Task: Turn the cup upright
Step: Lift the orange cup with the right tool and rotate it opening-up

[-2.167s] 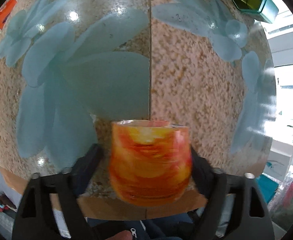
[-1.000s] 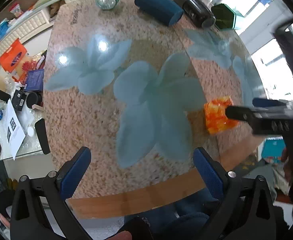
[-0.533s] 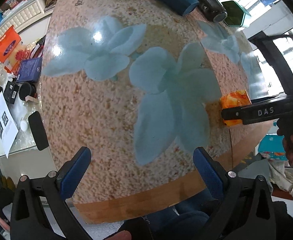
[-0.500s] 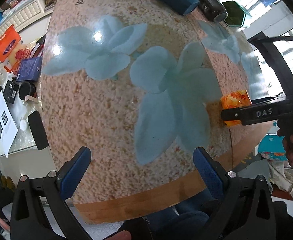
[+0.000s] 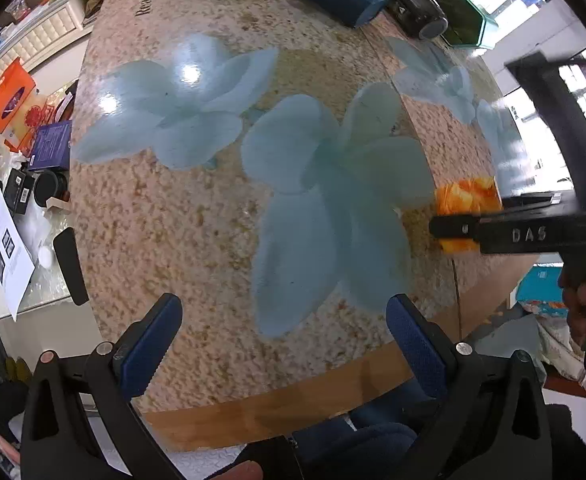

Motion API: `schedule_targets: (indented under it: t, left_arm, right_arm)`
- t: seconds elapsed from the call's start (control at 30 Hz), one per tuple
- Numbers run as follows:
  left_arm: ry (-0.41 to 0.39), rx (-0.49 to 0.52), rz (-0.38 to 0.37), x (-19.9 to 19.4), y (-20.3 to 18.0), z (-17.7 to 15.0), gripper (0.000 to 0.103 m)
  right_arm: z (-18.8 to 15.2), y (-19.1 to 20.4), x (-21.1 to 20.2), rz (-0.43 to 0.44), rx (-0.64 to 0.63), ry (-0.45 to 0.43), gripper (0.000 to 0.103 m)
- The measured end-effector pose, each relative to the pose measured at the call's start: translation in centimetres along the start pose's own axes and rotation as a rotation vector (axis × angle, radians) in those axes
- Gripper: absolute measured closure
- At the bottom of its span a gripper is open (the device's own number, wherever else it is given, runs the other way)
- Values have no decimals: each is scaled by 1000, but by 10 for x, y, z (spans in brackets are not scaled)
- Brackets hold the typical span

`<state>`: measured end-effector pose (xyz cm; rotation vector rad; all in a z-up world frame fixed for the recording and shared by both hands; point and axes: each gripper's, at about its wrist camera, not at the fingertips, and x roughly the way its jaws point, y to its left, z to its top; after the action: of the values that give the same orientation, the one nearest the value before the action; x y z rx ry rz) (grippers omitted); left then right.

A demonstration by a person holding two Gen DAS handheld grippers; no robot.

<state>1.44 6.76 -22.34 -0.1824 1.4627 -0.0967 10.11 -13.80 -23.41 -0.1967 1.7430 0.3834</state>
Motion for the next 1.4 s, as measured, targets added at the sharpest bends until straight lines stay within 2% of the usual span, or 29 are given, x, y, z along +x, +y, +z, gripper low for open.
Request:
schedule_targets:
  t: [0.17,0.4,0.53,0.67,0.73,0.93,1.07,1.17,1.27,1.4]
  left_arm:
    - [3,1,2,-1,-6,2,0]
    - [-38,6,17,-8,-18,7,0]
    - [-78,-39,35,-9,-20,10,0]
    - [-115,-40,62,-9,-23,9,0]
    - [-154,-41,65,-10,-25,7,0]
    - [-231,-70,66,-8,-25,8,0]
    - [-277,-70,95,-6,-30,6,0]
    - [-287,-80,110,-1,-31,1,0]
    - [-300,-88,69,2,-31,-5,0]
    - [-286,-89,74,9,-33,-9,0]
  right_arm:
    - [3,-11,-28,9,-25,-98,41]
    - [3,-26,-59,-10,-40,-234,41]
    - [2,-21,-80,-2,-102,-376,41]
    - [-3,-23,-91,-21,-160,-506,41]
    - [5,-1,-86,-32,-177,-556,41]
    - [-3,19,-71,-44,-252,-734,41]
    - [-13,17,-70,-83,-276,-888,41]
    - [-18,13,-60,-84,-278,-953,41]
    - [-16,8,-48,-70,-277,-957,41]
    - [-19,5,-42,-76,-270,-970,41]
